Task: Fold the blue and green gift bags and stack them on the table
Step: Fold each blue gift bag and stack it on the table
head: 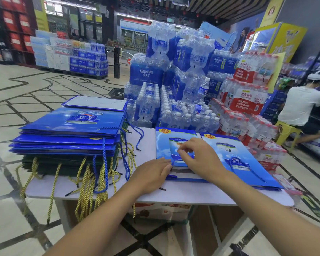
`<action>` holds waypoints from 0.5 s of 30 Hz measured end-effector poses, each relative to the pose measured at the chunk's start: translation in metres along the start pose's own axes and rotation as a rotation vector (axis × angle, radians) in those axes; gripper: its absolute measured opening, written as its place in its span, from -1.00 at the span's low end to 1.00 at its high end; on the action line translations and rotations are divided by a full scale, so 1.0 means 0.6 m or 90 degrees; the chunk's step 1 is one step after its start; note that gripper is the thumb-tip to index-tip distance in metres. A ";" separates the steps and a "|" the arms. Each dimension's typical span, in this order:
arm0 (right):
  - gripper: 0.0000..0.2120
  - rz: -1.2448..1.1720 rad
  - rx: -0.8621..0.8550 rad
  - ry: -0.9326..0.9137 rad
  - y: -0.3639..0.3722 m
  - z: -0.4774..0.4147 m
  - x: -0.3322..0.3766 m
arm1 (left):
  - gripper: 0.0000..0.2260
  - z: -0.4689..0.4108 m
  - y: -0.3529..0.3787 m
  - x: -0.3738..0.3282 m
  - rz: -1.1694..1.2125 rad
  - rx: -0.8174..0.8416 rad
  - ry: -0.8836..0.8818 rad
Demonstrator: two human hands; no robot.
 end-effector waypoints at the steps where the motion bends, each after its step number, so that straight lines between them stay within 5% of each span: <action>1: -0.88 -0.006 -0.010 0.010 -0.006 0.013 0.011 | -0.57 0.002 -0.002 -0.002 0.007 -0.001 0.004; 6: -0.83 -0.118 0.165 0.221 0.065 0.067 0.013 | -0.57 0.010 -0.011 -0.008 0.021 0.015 -0.019; 10: -0.68 -0.400 0.090 0.466 0.108 0.087 -0.014 | -0.57 0.013 -0.015 -0.012 0.021 0.016 -0.020; 15: -0.90 -0.669 0.022 0.634 0.136 0.090 0.002 | -0.58 0.014 -0.015 -0.009 0.022 0.018 -0.022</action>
Point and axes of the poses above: each hand's wrist, its own z-axis away from the middle knuckle, its own y-axis out of the palm, x = y × z, the point moved 7 cm from there along -z, towards the middle knuckle, and after that the axes turned 8 degrees about -y, right-handed, at the moved point
